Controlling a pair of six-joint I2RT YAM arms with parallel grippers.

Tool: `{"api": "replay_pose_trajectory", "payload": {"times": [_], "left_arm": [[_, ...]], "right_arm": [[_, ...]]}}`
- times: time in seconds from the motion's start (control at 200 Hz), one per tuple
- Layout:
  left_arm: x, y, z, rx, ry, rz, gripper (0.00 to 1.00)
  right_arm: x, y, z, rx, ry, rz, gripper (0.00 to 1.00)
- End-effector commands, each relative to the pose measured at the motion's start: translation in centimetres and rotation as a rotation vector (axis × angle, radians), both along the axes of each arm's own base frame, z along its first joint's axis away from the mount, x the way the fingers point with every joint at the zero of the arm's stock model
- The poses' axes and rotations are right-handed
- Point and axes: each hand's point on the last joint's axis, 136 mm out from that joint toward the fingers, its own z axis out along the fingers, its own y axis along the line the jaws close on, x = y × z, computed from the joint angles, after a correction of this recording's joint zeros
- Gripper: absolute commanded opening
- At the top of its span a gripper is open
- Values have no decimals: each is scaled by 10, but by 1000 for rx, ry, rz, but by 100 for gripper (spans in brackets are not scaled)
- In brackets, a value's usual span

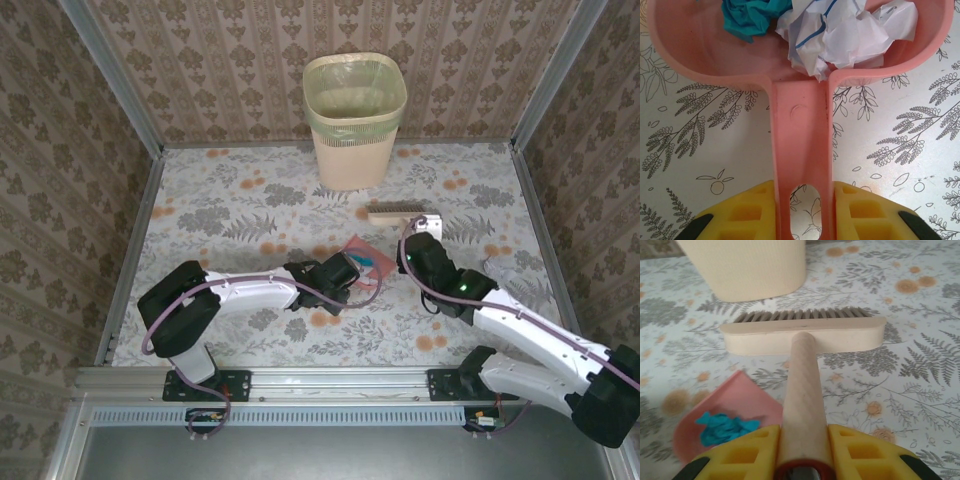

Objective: Sweep away the paper scraps from the table

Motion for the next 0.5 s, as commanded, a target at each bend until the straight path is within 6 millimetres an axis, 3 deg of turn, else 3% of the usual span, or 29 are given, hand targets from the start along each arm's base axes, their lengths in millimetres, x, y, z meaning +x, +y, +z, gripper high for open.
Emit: {"api": "replay_pose_trajectory", "payload": {"times": [0.0, 0.325, 0.495], "left_arm": [[-3, 11, -3, 42, -16, -30, 0], [9, 25, 13, -60, -20, 13, 0], [14, 29, 39, -123, -71, 37, 0]], "right_arm": [[17, -15, 18, 32, -184, -112, 0], [18, -9, -11, 33, -193, -61, 0], [18, -7, -19, 54, -192, -65, 0]]}}
